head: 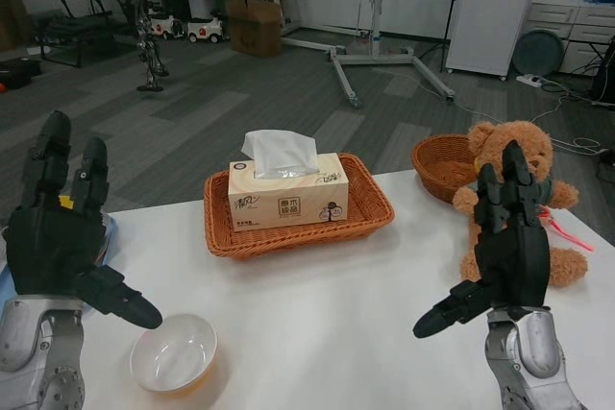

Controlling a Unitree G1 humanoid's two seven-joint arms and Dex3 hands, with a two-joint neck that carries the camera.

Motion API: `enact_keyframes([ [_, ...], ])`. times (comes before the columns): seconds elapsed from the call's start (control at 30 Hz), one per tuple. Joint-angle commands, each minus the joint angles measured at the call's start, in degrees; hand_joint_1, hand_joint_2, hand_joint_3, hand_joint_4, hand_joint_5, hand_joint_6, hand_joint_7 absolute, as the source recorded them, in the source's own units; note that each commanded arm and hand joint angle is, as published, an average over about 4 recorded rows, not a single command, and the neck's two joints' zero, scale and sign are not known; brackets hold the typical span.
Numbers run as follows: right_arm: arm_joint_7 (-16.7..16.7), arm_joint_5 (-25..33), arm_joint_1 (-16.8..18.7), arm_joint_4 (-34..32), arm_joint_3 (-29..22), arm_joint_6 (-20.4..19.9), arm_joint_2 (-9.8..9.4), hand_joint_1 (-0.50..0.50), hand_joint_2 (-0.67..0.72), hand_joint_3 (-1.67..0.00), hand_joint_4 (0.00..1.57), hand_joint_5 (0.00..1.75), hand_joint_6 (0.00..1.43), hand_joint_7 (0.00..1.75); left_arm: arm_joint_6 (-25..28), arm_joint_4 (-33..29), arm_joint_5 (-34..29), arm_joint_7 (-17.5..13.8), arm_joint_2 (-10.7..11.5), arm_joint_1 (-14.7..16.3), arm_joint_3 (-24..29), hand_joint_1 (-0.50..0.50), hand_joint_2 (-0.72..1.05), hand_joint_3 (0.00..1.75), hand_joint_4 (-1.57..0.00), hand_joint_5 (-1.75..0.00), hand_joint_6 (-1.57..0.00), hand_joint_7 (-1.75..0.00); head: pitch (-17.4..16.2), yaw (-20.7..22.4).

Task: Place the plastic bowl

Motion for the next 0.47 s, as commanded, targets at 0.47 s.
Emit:
enact_keyframes([
  [0.47,0.7,0.2,-1.1,-0.8,0.3,1.1,-0.43,-0.42,0.72,0.00,0.09,0.00,0.00,0.00,0.0,-0.4,-0.3,-0.1,-0.9,-1.3,0.6,-0.48,-0.55,0.00,0.00,0.00,0.00,-0.07,0.2,0.7],
])
